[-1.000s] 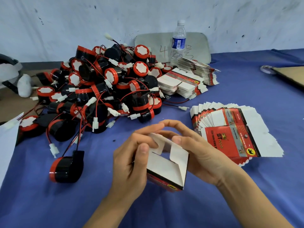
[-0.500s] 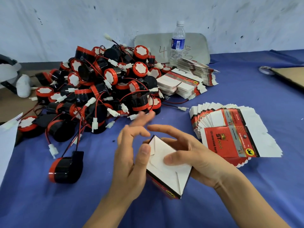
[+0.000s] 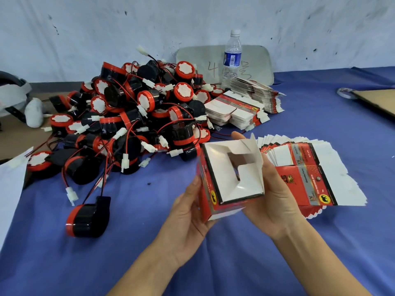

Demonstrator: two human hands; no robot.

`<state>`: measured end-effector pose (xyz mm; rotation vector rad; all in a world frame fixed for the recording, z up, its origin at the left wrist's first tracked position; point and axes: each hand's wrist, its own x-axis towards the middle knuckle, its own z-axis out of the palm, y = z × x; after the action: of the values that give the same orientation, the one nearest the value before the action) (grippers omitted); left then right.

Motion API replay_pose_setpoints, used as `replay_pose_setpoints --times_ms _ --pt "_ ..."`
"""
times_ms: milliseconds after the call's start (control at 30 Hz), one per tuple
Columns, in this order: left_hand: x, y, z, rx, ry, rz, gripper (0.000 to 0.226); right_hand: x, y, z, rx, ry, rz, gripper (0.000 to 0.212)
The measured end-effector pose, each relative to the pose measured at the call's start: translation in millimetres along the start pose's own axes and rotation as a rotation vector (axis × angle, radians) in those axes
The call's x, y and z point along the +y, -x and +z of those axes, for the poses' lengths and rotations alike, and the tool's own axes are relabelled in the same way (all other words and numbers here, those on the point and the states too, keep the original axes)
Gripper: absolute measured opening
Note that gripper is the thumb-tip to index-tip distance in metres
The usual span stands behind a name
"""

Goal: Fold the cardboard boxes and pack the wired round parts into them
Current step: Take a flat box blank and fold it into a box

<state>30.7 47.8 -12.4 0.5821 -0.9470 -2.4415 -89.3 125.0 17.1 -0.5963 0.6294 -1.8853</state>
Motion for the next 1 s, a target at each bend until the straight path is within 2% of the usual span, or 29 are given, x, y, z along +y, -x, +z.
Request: replay_pose_setpoints --times_ms 133,267,367,467,533,600,667,867,933,1000 --pt "9.7 -5.3 -12.6 0.003 0.036 0.074 0.021 -5.9 1.1 -1.4 -0.019 0.103 0.026 0.088" --pt "17.7 -6.4 -16.9 -0.005 -0.039 0.12 0.052 -5.9 4.1 -2.0 -0.097 0.148 0.029 0.053" --pt "20.5 -7.0 -17.6 0.032 -0.066 0.128 0.046 -6.4 4.2 -1.1 -0.087 0.167 0.037 0.048" --pt "22.9 -7.5 -18.5 0.045 -0.09 0.157 0.055 -6.1 3.8 -1.0 -0.124 0.159 0.066 0.041" --pt "24.9 -7.7 -18.7 0.057 -0.113 0.169 0.053 -6.1 2.5 -2.3 -0.137 0.104 0.077 0.045" --pt "25.5 -9.0 -19.7 0.068 -0.135 0.168 0.05 -6.3 2.3 -2.9 -0.194 0.088 0.021 0.05" --pt "25.3 -9.7 -20.3 0.069 -0.137 0.16 0.049 -6.6 3.2 -1.2 -0.212 0.128 -0.049 0.045" --pt "24.5 -10.9 -22.0 0.108 -0.163 0.115 0.053 -8.4 3.8 7.1 -0.036 0.587 -0.236 0.024" --pt "23.7 -11.3 -22.2 0.098 -0.152 0.088 0.054 -4.7 2.3 4.3 0.014 0.658 -0.247 0.014" --pt "22.6 -11.1 -22.4 0.079 -0.145 0.059 0.057 -1.8 1.8 -1.3 0.042 0.671 -0.223 0.017"
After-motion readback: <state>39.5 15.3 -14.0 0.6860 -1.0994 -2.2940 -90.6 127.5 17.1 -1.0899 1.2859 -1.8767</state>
